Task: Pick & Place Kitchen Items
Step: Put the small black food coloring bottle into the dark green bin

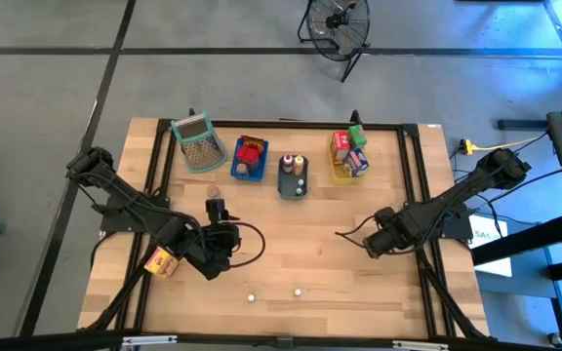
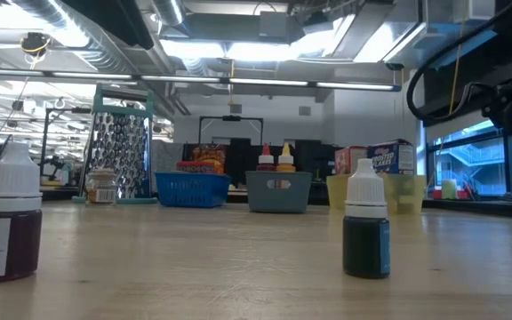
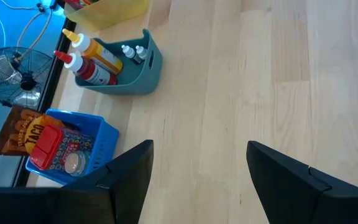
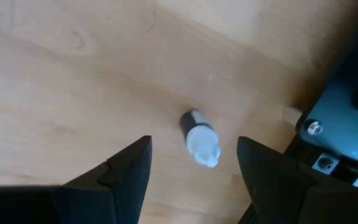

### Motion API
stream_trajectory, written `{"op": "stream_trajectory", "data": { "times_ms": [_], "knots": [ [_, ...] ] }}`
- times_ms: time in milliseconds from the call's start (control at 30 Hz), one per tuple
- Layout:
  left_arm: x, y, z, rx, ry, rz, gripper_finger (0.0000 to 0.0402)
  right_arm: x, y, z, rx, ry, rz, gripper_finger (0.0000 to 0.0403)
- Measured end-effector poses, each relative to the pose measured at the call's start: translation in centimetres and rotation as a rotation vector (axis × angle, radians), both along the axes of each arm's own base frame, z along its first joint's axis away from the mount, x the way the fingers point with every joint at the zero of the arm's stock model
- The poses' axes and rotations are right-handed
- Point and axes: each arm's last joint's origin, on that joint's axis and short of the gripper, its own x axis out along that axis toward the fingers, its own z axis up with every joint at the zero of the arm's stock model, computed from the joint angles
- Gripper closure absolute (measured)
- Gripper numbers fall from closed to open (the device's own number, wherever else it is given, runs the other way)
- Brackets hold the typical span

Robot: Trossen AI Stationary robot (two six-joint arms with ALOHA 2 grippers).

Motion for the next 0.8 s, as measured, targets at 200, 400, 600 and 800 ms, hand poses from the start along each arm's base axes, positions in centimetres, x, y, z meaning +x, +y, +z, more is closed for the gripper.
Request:
{"op": "stream_trajectory", "data": {
  "times_ms": [200,400,600,800],
  "knots": [
    [0.0,0.0,0.0,0.000,0.000,0.000,0.0148,-0.3,-0.2,-0.9,-0.001,-0.007,0.000,0.0165],
    [0.0,0.0,0.0,-0.002,-0.003,0.000,0.0148,-0.4,-0.2,-1.6,0.020,-0.020,-0.001,0.0165],
    [0.0,0.0,0.0,-0.002,-0.004,0.001,0.0148,-0.5,-0.2,-1.7,0.035,-0.005,-0.010,0.0169],
    [0.0,0.0,0.0,-0.002,-0.004,0.000,0.0148,-0.5,-0.2,-1.7,0.035,-0.004,-0.010,0.0205]
  ]
}}
